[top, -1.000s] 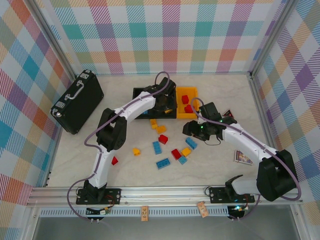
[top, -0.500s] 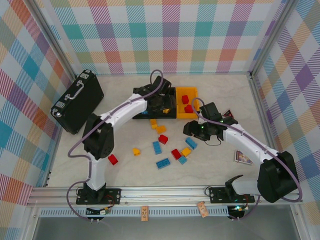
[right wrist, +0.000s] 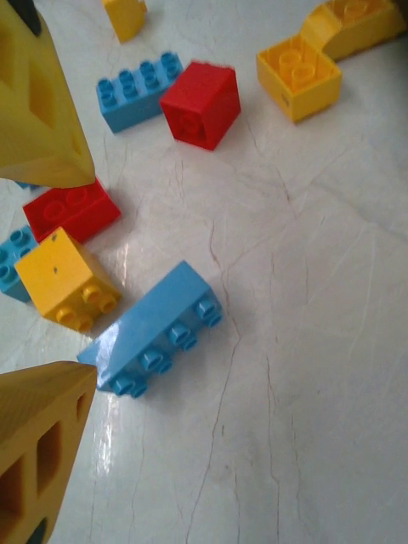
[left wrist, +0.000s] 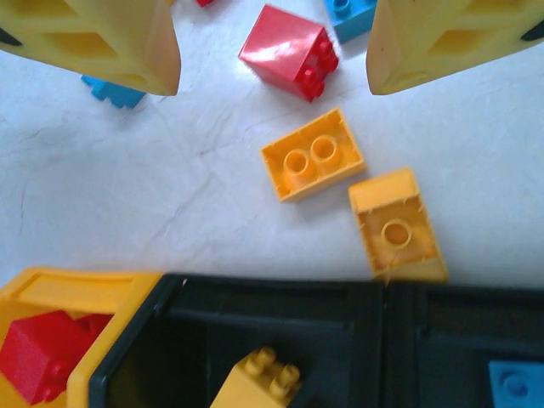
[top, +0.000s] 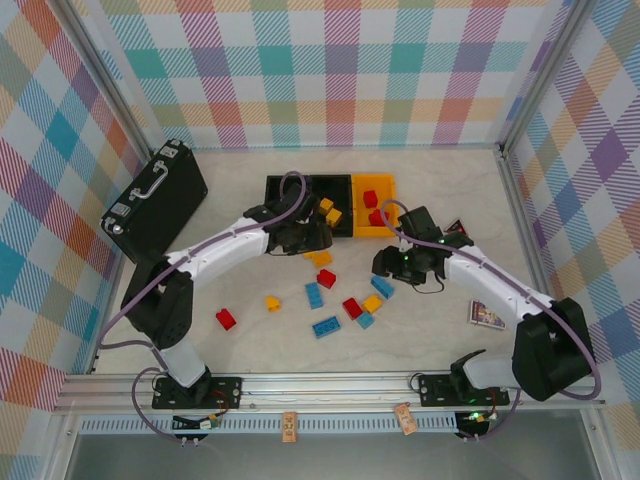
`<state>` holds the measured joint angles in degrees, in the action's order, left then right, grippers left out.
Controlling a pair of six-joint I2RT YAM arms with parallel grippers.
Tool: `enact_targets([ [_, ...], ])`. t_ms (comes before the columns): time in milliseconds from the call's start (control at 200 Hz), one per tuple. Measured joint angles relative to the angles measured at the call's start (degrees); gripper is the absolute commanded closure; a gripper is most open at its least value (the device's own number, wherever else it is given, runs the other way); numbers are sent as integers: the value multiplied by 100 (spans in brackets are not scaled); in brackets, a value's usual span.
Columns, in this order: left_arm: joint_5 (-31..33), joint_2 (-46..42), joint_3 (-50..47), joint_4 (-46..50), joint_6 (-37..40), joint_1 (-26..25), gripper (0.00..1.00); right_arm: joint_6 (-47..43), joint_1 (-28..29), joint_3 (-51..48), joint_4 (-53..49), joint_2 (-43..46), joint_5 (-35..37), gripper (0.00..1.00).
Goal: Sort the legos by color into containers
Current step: Pick up the lego from the center of the table.
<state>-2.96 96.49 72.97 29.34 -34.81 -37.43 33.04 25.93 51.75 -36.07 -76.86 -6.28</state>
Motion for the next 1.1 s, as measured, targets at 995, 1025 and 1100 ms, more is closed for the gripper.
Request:
enact_targets([
  [995, -66, -616, -1102, -573, -354, -33, 41, -549, 120, 356, 85, -1539, 306, 46],
  [1025, -68, -614, -1102, -573, -354, -33, 41, -549, 133, 380, 87, -1558, 308, 46],
  [1100, -66, -612, -1102, -575, -356, -33, 41, -549, 153, 398, 116, -1585, 310, 44],
])
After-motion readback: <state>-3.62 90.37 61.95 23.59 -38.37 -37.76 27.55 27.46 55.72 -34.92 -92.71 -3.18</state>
